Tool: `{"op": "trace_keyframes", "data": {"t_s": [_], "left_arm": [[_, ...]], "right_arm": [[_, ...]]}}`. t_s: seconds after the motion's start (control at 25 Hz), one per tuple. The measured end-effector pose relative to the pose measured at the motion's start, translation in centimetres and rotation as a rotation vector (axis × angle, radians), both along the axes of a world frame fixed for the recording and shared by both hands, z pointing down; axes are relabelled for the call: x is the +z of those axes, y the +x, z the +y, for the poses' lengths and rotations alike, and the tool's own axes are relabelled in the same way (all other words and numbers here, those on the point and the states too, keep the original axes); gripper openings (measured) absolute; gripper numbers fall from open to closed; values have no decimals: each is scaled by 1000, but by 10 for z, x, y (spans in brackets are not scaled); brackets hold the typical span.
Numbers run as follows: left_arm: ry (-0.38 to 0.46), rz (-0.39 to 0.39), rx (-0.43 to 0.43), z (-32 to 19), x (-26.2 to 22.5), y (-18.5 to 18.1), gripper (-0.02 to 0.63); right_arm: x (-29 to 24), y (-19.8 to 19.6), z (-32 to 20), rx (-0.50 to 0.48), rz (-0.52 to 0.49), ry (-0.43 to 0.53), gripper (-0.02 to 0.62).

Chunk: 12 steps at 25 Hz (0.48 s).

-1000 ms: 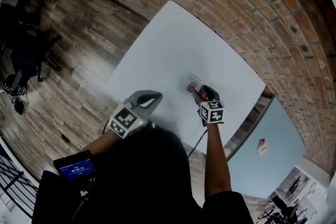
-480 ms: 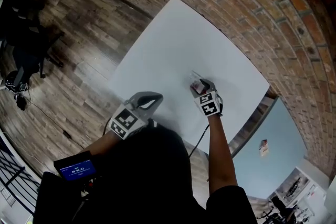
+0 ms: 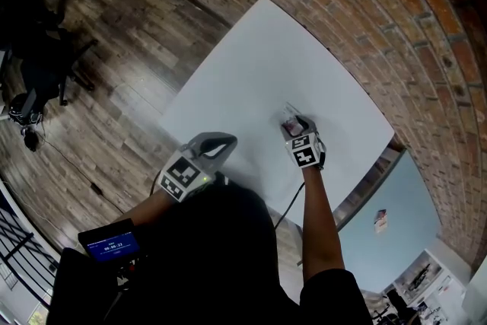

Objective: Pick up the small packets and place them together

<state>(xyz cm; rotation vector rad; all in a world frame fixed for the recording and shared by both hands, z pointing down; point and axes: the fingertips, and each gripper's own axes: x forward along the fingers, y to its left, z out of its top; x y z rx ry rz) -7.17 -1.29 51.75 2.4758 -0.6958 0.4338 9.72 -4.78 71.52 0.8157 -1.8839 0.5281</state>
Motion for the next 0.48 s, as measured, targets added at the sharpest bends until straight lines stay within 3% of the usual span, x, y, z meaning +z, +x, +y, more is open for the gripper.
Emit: {"op": "trace_keyframes", "data": {"t_s": [0.2, 0.48], "left_arm": [[-1, 1, 19, -1, 1, 0, 2], [3, 6, 43, -2, 0, 1, 2]], "right_arm": [[4, 0, 6, 4, 17, 0, 232], [-18, 11, 14, 52, 15, 71, 259]]}}
